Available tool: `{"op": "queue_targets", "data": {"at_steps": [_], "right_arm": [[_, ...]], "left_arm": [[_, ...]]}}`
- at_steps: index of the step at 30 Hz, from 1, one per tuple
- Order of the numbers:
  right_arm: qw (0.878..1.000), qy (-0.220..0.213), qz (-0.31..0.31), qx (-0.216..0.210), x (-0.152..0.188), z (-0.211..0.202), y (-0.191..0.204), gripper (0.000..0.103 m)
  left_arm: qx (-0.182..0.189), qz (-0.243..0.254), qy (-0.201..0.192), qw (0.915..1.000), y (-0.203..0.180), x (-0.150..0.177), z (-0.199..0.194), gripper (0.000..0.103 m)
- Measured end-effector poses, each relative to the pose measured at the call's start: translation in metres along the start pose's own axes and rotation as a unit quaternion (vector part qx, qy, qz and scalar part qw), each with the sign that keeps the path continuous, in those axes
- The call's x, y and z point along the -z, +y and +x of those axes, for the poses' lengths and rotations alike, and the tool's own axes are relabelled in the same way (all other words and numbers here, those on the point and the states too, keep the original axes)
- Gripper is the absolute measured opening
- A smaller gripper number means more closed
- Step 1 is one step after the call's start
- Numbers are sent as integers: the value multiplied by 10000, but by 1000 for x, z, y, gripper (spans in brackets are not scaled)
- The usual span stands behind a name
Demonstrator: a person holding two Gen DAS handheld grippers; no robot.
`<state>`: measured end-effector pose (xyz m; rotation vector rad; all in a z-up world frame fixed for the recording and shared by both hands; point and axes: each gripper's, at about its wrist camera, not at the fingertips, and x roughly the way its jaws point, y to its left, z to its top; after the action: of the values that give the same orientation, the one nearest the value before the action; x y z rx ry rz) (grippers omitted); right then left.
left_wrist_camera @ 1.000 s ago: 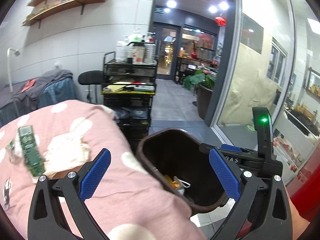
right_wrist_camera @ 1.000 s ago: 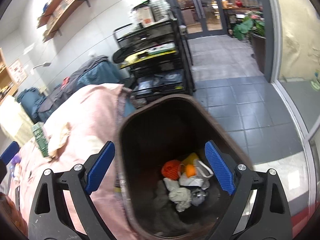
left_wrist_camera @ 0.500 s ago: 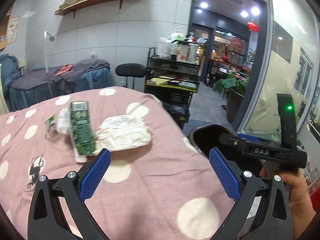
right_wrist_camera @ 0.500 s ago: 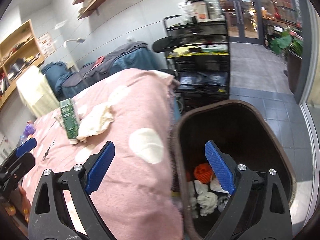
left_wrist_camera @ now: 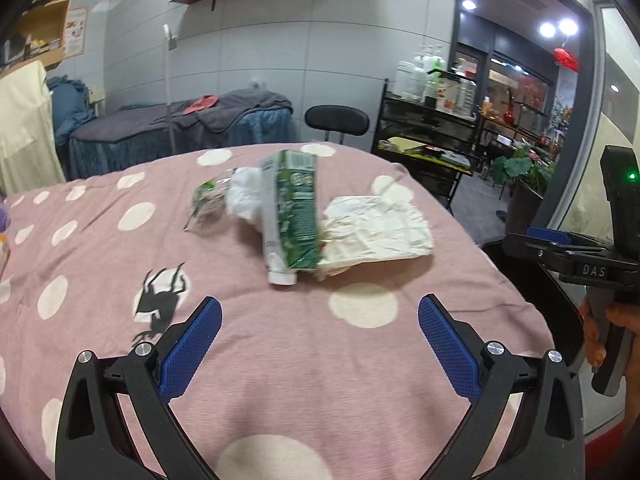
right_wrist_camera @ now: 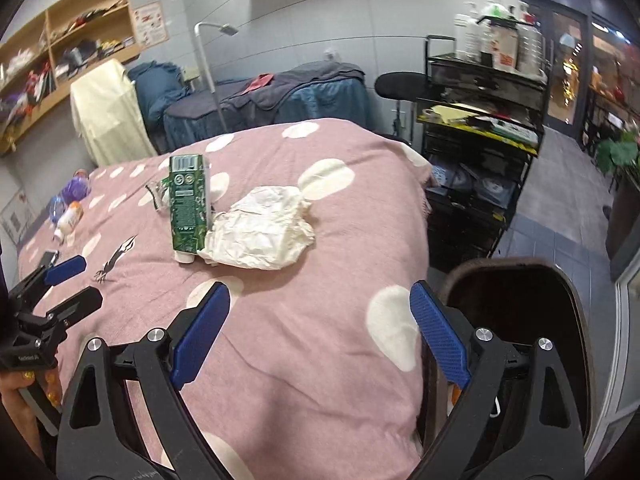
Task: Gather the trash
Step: 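Grasp the green drink carton with the left tool while the right tool grasps the crumpled white paper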
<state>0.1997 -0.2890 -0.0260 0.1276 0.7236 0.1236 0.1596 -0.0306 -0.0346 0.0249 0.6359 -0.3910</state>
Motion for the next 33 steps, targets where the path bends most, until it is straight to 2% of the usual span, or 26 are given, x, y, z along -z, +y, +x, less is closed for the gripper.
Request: {"op": "queue_targets", "data": {"at_steps": [7,11,15,17,20,21,22,23,25,26,28,33], "right_arm": [[9974,420,-543,-200,-23,42,29,90],[9907,632,-1189,-181,-32,69,55,90],[9769,696,-2015,161,-35,88,80,90],[9644,810,-2480,432,-32,101,91,90],[9506,1008,-2858,679,-29,121,98,90],[9477,1036,-2926,743,-28,126,98,87],[9447,1093,-2980,824,-28,131,97,74],[9430,1148,-2993,896,-28,134,96,54],[9453,1117,-2898,992,-33,134,89,36],[9512,1100,-2745,885,-37,131,83,21],[9646,1088,-2319,630,-43,121,67,21],[9779,818,-1828,603,-49,93,44,18]], "left_arm": [[42,-270,197,9994,30,-5,16,97],[104,-339,306,9989,36,-11,31,97],[126,-353,447,9983,40,-17,49,97],[160,-465,566,9972,45,-20,60,97],[262,-632,671,9954,49,-23,71,97],[277,-642,683,9952,50,-24,73,97],[279,-633,691,9952,49,-26,76,97],[280,-606,697,9953,48,-28,79,97],[283,-537,727,9955,46,-32,84,97],[292,-500,751,9955,44,-35,89,97],[326,-466,805,9951,43,-40,98,97],[474,-616,1137,9905,44,-51,129,97]]}}
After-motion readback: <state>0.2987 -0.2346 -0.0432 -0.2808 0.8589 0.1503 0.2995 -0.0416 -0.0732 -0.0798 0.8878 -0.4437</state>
